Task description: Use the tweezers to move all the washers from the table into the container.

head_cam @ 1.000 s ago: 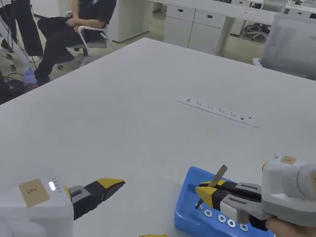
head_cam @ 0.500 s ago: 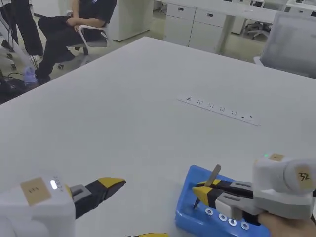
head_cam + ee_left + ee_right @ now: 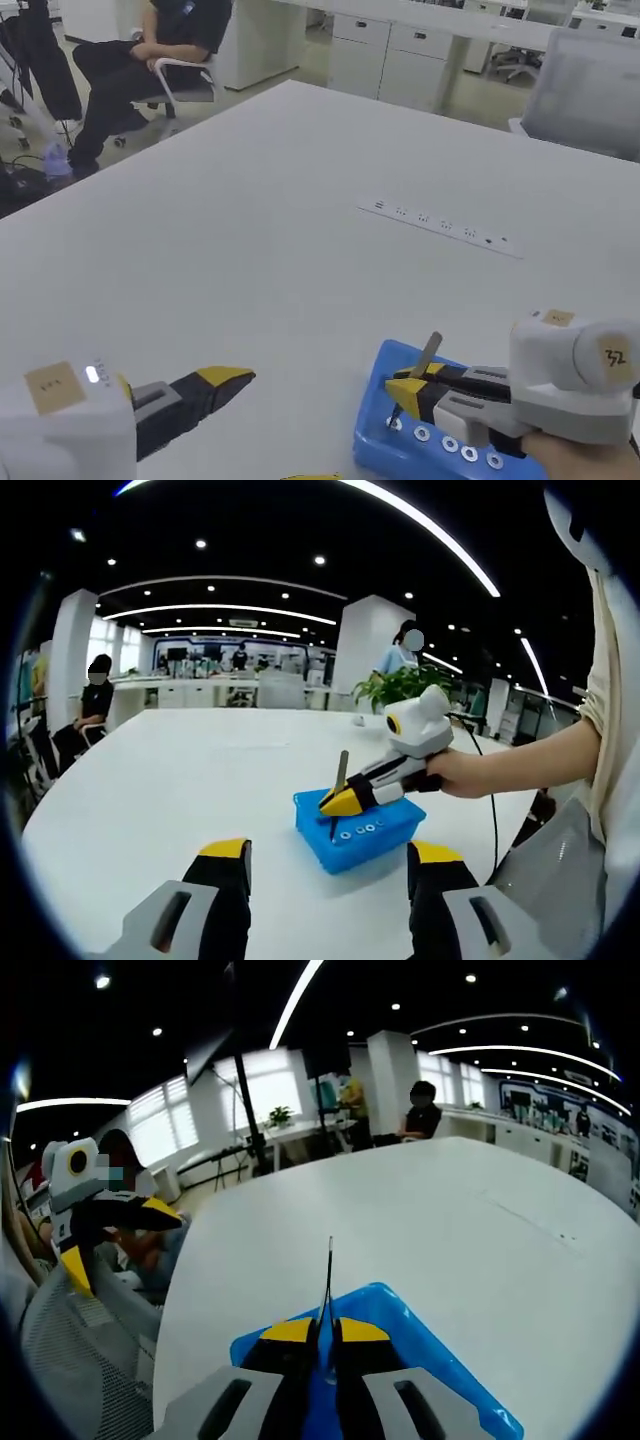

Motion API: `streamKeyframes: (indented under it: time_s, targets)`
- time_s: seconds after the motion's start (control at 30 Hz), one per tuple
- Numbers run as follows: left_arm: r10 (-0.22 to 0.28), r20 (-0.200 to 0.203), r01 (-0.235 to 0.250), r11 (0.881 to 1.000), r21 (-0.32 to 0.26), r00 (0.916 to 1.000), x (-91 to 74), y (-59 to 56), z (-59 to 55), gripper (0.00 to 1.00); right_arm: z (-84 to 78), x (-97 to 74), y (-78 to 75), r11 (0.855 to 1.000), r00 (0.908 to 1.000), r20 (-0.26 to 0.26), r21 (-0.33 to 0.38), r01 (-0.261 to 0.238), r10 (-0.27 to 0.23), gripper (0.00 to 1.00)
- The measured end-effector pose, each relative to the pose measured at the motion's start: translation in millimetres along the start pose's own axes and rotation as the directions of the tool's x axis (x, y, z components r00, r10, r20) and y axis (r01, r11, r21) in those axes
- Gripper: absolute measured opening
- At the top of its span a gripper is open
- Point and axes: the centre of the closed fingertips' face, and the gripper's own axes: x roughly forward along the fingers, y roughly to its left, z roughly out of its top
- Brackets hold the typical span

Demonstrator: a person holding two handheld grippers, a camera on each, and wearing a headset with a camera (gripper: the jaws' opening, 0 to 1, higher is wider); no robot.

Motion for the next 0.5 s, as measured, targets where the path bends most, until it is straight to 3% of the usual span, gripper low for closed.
streamKeyframes:
  time_s: [0.13, 0.3, 0.5]
  targets:
    - [-0.027, 0.0, 0.027, 0.999, -0.031, 0.9996, 1.0, -4.1, 0.1, 0.67, 9.9, -13.1, 2.9, 1.0, 0.9997, 0.024, -0.015, 0.009, -0.009, 0.04]
    - [-0.066, -0.02, 0.065, 0.998, -0.019, 0.9976, 2.6, -11.8, -2.2, 0.67, 20.6, -32.1, 6.8, 0.998, 0.9986, 0.043, -0.052, 0.031, -0.029, 0.04]
    - [-0.096, -0.004, 0.096, 0.993, -0.062, 0.9954, 1.5, -14.1, 2.1, 0.69, 33.4, -50.2, 13.8, 0.996, 0.9961, 0.077, -0.07, 0.049, -0.044, 0.04]
